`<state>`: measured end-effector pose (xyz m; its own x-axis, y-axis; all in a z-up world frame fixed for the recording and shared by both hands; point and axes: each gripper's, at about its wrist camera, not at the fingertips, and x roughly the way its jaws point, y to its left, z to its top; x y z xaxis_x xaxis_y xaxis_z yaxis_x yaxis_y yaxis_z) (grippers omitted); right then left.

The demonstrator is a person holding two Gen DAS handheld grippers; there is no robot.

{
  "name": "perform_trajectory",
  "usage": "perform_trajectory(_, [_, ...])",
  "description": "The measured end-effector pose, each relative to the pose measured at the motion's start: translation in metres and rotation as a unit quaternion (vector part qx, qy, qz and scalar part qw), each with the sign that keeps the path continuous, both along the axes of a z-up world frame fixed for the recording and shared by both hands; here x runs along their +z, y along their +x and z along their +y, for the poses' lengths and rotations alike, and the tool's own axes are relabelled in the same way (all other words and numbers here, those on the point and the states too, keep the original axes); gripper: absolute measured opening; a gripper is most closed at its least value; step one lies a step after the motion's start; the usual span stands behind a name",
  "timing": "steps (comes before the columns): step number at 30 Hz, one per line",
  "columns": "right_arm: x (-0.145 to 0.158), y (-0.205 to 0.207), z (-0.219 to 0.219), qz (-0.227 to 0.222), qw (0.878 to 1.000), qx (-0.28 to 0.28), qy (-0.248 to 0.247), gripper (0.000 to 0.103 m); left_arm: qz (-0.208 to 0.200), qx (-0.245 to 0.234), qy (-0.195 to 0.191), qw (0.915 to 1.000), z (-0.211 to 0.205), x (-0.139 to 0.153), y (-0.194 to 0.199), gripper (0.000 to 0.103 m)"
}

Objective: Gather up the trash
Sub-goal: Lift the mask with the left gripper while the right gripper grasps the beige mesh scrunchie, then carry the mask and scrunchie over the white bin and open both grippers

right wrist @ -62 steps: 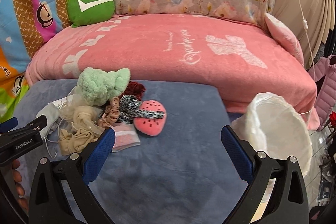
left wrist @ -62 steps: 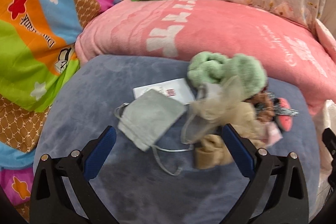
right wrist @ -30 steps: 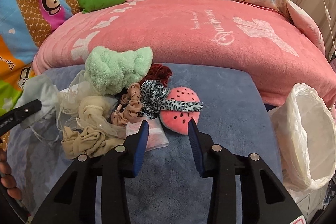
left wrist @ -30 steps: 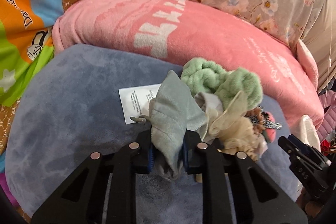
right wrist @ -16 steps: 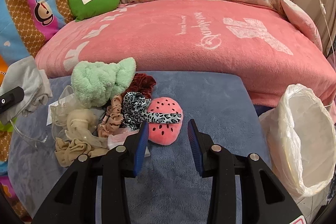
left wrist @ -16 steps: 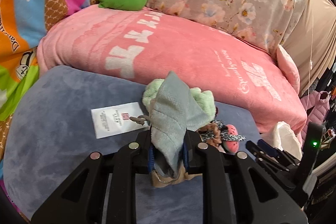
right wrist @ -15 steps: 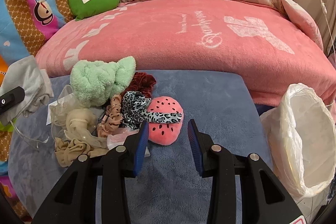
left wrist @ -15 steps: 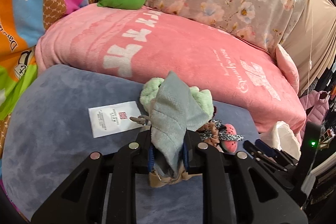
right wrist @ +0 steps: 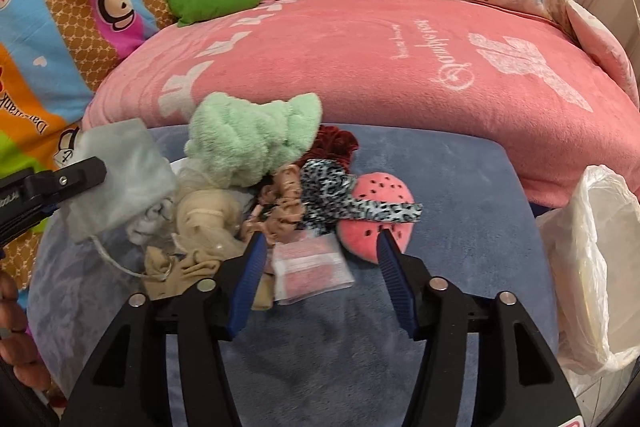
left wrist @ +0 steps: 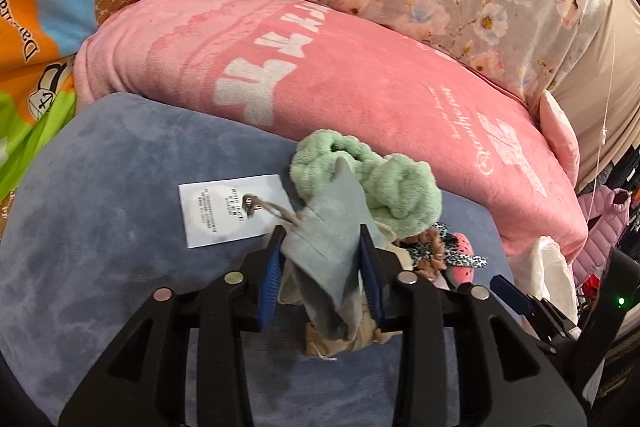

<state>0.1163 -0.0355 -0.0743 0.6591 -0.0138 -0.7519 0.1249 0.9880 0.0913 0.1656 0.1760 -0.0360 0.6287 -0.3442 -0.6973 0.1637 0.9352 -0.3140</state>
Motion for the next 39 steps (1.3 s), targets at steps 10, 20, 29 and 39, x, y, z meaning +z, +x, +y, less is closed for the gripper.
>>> perform_trajectory(10, [-0.002,-0.004,0.024,0.005,1.000,0.024,-0.007,0.057,0.020,-0.006,0.000,0.9998,-0.001,-0.015,-0.004,0.035])
perform_trajectory(20, [-0.005,-0.004,0.027,0.012,0.999,0.029,-0.006,0.057,0.026,-0.017,0.012,0.9994,-0.008,-0.020,-0.002,0.003])
perform_trajectory(29, [-0.006,0.015,0.045,0.018,0.997,0.070,0.014,0.035,-0.030,-0.024,0.001,0.9993,-0.004,0.031,-0.003,0.003])
perform_trajectory(39, [-0.004,0.032,0.058,0.020,0.993,0.105,0.042,0.005,-0.052,-0.035,0.001,0.9980,-0.020,0.060,0.000,0.003])
